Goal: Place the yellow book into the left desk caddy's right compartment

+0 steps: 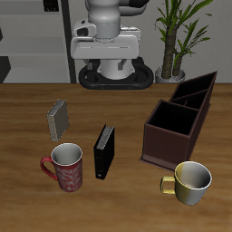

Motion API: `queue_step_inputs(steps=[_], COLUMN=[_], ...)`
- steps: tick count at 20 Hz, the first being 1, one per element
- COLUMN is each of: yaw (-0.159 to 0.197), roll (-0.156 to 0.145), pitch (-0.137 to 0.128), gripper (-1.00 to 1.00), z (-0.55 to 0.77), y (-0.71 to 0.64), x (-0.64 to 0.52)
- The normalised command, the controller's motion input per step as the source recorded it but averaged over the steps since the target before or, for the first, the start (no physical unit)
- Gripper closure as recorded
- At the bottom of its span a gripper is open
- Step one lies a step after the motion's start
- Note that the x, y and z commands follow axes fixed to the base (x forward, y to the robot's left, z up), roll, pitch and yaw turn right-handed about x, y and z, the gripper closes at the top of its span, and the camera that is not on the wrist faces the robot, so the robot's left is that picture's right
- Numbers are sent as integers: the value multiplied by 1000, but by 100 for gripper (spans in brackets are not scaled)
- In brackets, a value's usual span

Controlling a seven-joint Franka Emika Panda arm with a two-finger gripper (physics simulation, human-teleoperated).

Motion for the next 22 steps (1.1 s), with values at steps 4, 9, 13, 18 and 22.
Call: queue_step_inputs(steps=[4, 9, 13, 18, 22], yaw=[-3, -8, -32, -19, -39], roll=[-49, -55, -97, -43, -50], pitch=[-1, -9, -1, -22, -20], gripper=[-100, -100, -100, -100, -100], z=[-126, -51, -117, -62, -98], y=[-585, -446, -665, -358, -402], x=[-113, -106, -114, -88, -103])
